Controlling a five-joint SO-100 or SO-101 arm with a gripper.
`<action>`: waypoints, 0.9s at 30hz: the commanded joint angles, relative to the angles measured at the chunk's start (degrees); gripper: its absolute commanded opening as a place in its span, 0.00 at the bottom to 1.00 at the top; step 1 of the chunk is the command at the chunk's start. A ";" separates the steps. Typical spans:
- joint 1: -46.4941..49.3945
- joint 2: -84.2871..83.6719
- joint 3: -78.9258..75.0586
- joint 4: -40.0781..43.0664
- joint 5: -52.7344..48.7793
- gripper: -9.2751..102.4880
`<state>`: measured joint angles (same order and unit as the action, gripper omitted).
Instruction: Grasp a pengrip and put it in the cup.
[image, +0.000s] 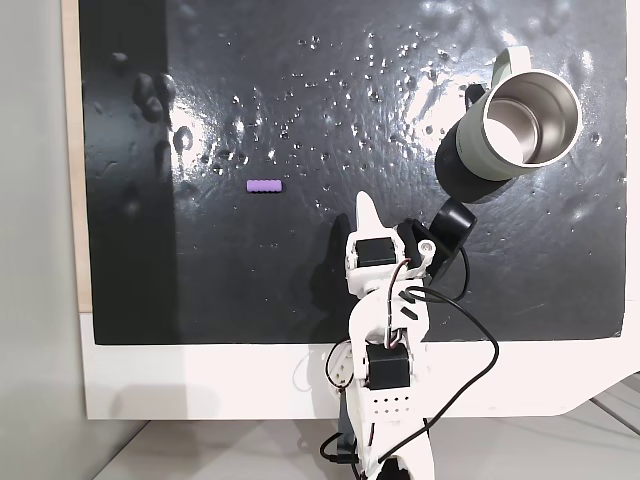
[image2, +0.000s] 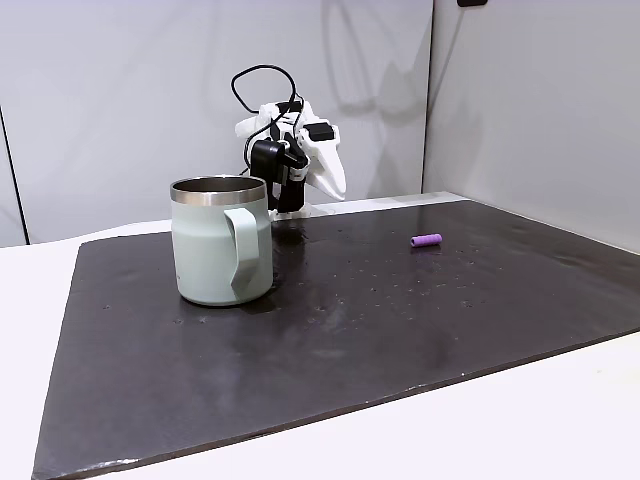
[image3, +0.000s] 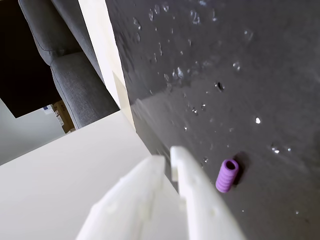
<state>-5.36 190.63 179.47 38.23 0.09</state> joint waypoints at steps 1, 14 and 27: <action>-1.85 0.62 -1.49 0.88 -0.79 0.08; -10.28 -23.82 -38.41 17.40 7.03 0.08; -21.53 -55.11 -69.17 32.87 30.15 0.08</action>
<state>-25.58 140.62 116.98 68.73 26.46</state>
